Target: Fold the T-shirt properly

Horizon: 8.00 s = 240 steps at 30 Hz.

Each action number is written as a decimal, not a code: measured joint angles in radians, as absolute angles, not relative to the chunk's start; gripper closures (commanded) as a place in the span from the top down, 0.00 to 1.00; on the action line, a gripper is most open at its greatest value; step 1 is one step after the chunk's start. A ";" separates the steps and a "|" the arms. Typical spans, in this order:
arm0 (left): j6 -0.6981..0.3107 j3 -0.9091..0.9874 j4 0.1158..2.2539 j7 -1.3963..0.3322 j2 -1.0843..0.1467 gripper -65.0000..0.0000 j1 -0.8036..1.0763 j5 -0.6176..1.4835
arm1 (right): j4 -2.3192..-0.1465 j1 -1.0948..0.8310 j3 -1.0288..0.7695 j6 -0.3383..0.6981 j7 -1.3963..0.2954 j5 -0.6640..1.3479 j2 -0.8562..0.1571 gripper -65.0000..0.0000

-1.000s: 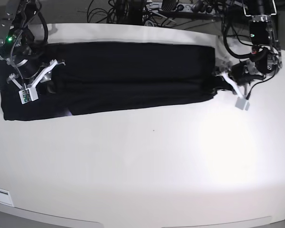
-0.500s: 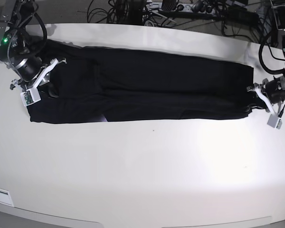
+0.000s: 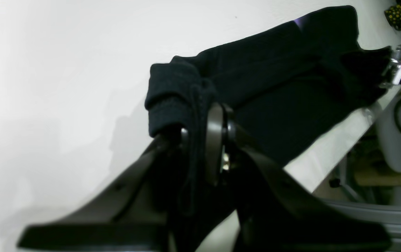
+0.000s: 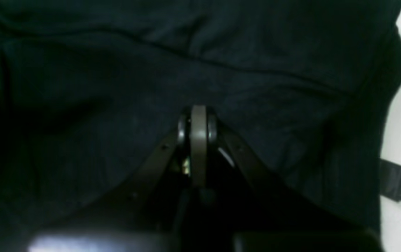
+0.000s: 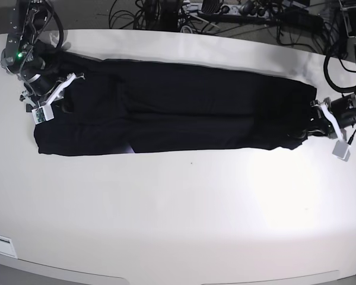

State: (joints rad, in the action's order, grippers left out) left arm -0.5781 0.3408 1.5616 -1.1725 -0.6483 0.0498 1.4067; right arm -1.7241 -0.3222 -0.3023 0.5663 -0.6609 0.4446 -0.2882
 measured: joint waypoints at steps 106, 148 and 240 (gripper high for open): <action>-0.686 -0.009 1.562 -0.968 0.093 0.42 0.034 1.234 | -1.713 -0.315 -0.286 0.630 -0.779 0.595 -0.296 0.05; -0.613 0.104 1.771 -0.877 -0.090 0.00 0.051 0.581 | -1.713 -0.313 -0.286 0.630 -0.786 0.596 -0.296 0.05; -0.542 -0.209 1.486 -0.568 -0.273 0.00 -0.050 0.445 | -1.383 -0.082 -0.336 0.539 -0.783 0.803 -0.348 0.74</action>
